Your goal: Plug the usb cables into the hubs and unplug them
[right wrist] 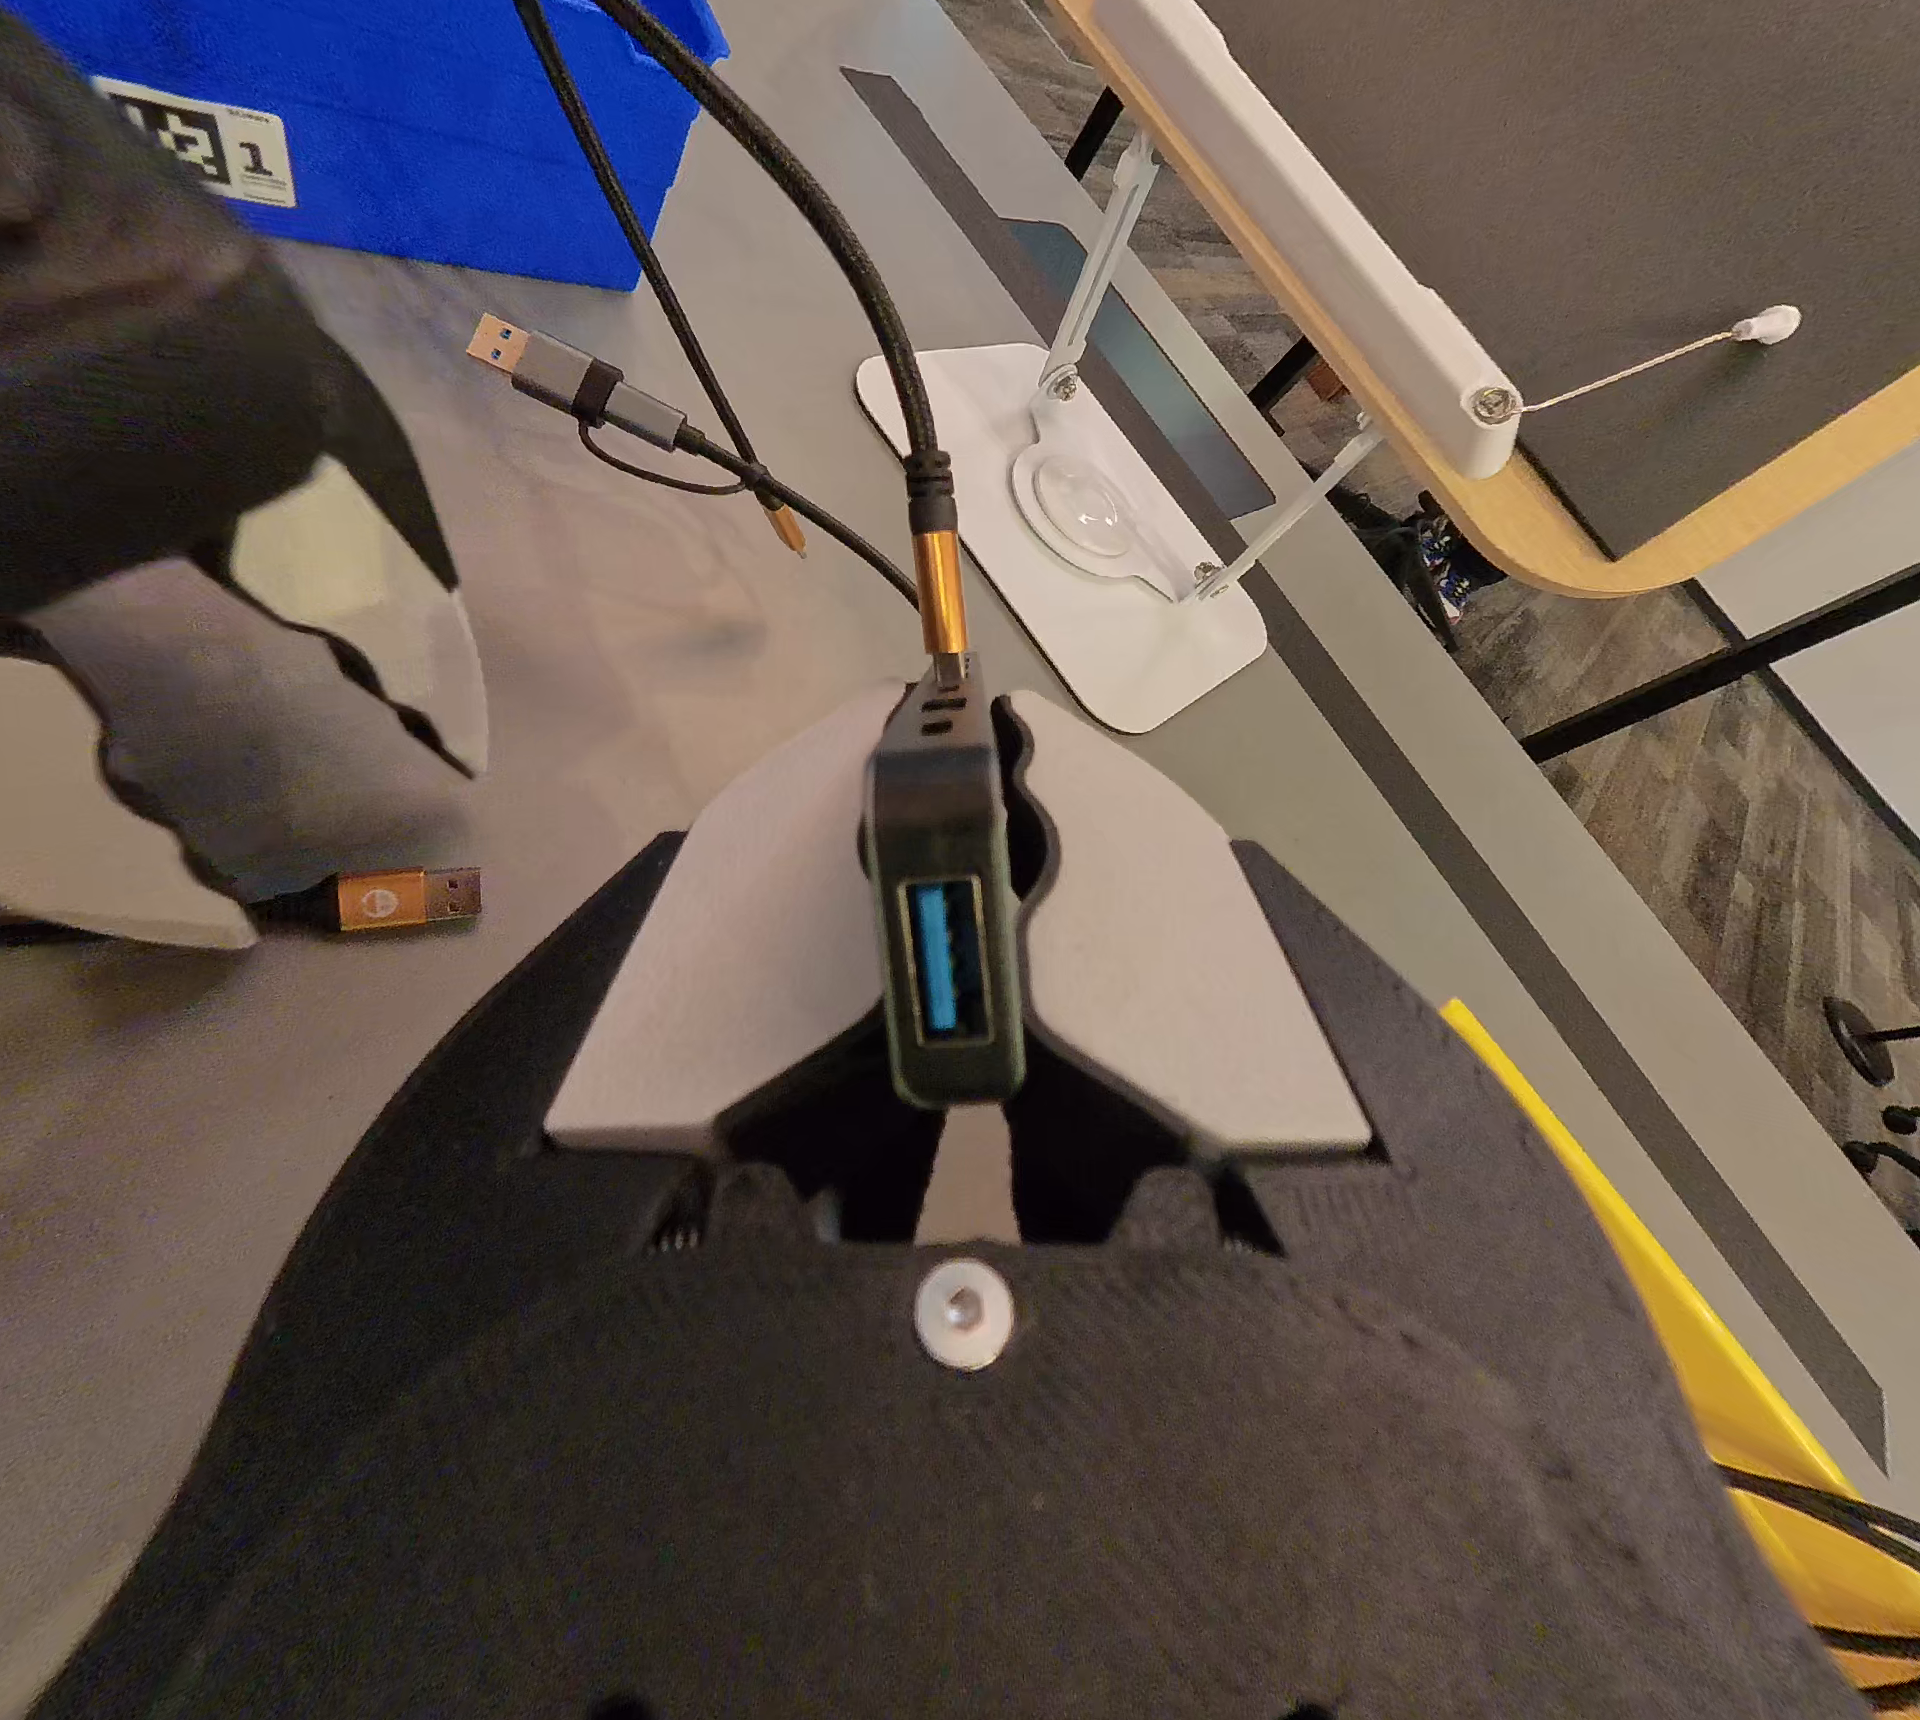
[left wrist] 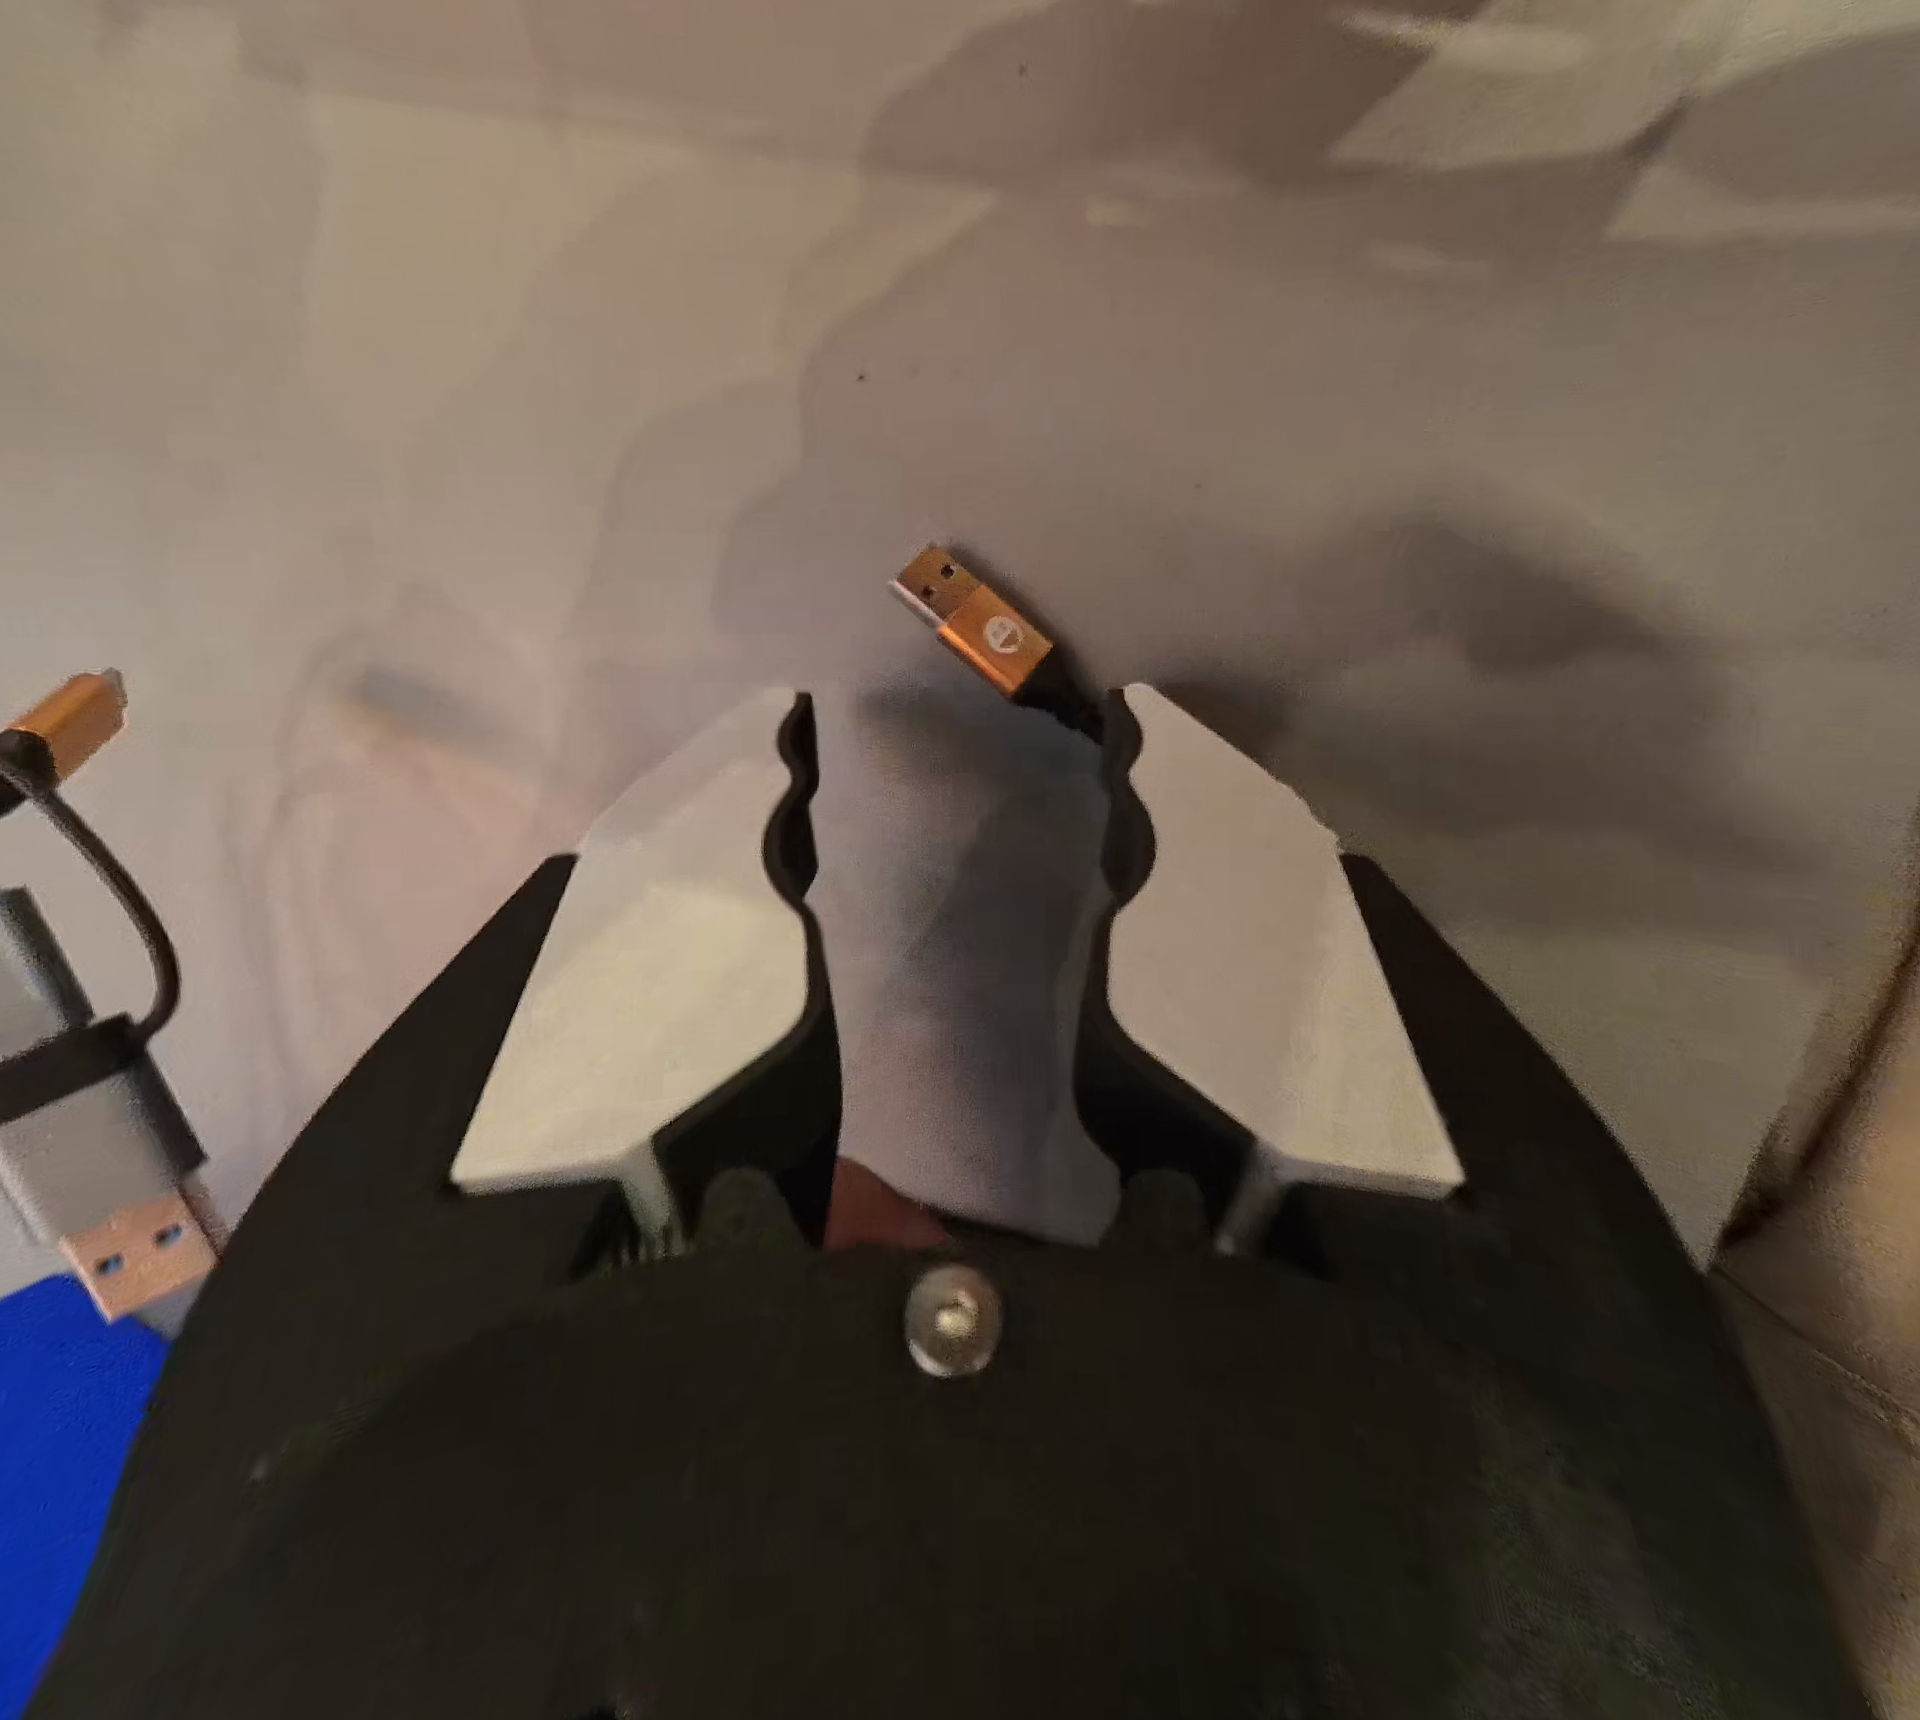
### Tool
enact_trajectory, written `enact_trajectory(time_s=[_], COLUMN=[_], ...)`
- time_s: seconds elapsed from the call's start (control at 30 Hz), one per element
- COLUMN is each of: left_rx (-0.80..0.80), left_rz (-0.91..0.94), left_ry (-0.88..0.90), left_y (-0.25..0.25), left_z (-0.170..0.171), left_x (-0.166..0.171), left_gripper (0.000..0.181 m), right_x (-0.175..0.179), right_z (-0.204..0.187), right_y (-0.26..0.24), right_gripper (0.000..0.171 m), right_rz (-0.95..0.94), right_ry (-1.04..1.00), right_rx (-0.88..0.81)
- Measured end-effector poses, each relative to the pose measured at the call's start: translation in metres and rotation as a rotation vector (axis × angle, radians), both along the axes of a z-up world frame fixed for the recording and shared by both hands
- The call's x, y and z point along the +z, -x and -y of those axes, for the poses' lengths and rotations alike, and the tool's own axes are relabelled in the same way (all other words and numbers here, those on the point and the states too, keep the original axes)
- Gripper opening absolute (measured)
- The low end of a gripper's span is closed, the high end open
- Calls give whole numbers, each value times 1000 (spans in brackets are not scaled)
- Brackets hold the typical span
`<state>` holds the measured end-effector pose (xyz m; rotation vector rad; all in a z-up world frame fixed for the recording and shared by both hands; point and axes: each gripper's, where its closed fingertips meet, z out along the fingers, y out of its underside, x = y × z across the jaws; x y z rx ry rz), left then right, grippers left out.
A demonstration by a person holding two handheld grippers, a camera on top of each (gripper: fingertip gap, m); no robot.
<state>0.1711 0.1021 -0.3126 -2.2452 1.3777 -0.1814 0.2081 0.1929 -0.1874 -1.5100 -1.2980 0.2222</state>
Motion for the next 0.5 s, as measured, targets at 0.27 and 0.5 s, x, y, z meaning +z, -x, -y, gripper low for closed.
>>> enact_trajectory(time_s=[0.27, 0.5], left_rx=[162, 142], left_rz=[6, 23], left_ry=[-23, -85], left_y=[-11, -9], left_z=[13, 10], left_x=[-6, -8], left_gripper=[36, 9], right_x=[0, -1], right_z=[0, 0], right_y=[0, 0], right_gripper=[11, 12], right_rz=[-1, -1], right_ry=[0, 1], right_rx=[0, 1])
